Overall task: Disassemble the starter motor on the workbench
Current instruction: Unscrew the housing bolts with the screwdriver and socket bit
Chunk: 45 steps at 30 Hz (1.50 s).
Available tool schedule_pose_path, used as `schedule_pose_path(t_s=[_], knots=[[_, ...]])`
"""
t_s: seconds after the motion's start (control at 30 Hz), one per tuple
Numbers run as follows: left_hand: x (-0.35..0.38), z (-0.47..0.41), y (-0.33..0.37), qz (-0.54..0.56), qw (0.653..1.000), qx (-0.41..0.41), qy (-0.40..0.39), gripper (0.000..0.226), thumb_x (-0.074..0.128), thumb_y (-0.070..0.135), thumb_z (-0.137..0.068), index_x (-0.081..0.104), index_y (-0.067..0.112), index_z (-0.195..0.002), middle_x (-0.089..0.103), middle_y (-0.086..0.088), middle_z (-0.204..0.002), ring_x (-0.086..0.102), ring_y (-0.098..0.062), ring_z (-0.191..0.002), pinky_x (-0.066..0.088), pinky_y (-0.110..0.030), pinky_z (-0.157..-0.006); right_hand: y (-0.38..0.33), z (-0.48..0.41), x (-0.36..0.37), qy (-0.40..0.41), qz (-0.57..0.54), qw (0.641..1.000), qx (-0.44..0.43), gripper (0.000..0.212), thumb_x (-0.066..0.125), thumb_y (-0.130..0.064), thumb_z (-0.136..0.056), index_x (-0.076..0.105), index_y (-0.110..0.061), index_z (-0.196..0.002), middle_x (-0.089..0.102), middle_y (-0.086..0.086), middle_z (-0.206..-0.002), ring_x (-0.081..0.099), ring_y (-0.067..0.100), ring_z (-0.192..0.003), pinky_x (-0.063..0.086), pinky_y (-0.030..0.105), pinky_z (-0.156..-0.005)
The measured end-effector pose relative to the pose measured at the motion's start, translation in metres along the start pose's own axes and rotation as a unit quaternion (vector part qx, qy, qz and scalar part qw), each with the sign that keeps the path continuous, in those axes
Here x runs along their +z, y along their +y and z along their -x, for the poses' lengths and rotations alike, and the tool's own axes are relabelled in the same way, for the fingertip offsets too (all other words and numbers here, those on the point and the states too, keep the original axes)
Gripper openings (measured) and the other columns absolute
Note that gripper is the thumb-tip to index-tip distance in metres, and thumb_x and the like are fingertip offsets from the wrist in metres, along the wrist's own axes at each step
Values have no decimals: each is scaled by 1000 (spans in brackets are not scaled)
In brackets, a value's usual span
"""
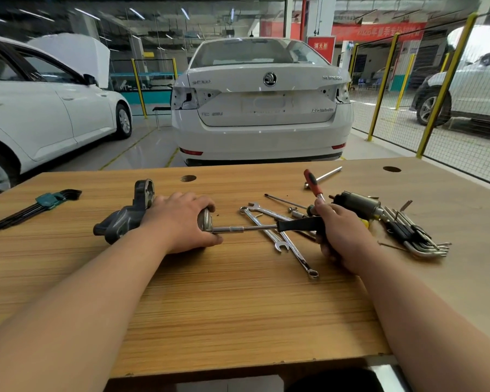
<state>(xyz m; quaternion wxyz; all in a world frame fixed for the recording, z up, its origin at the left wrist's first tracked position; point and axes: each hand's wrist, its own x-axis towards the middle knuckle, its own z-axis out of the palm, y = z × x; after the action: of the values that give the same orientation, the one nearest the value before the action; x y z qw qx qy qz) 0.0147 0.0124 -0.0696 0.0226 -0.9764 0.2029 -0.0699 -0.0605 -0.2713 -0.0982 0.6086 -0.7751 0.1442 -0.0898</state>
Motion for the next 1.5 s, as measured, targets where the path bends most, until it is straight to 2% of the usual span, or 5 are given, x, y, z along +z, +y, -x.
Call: schedule_pose_path(t_s=[0.33, 0.63, 0.8, 1.07, 1.5], knots=[[0, 2, 1, 3, 1000, 0, 6, 78, 49, 87, -61, 37, 48, -128, 45, 11, -135, 40, -17, -124, 30, -45, -102, 0, 0, -4, -59, -149, 987, 27, 29, 61, -28, -96, 56, -29, -125, 65, 14, -96, 60, 14, -54, 49, 25, -49], [-1, 0, -1, -11, 1000, 23, -9, 86, 57, 84, -55, 34, 46, -129, 44, 12, -134, 40, -16, -122, 32, -44, -100, 3, -5, -7, -110, -312, 937, 110, 13, 58, -13, -93, 62, -10, -104, 70, 12, -91, 66, 16, -63, 52, 25, -52], [-1, 1, 1, -13, 1000, 21, -3, 80, 59, 76, -60, 33, 46, -129, 45, 11, -130, 41, -15, -119, 34, -43, -97, 1, -2, -5, -103, -253, 959, 80, 20, 51, -17, -97, 58, -17, -116, 67, 17, -111, 70, 22, -74, 51, 31, -61], [2, 2, 9, -4, 999, 25, 19, 77, 61, 70, -62, 36, 42, -129, 44, 10, -128, 40, -16, -117, 34, -42, -94, -3, 3, -22, -35, 57, 998, -18, 35, 46, -52, -98, 67, -25, -100, 67, 6, -62, 49, 16, -45, 40, 29, -47], [4, -1, 15, -21, 998, 50, 29, 58, 58, 69, -72, 40, 48, -122, 36, 9, -133, 33, -18, -122, 35, -44, -91, 0, -3, -24, -68, -136, 988, 37, 17, 61, -29, -96, 64, -16, -105, 63, 5, -64, 49, 13, -50, 41, 25, -47]])
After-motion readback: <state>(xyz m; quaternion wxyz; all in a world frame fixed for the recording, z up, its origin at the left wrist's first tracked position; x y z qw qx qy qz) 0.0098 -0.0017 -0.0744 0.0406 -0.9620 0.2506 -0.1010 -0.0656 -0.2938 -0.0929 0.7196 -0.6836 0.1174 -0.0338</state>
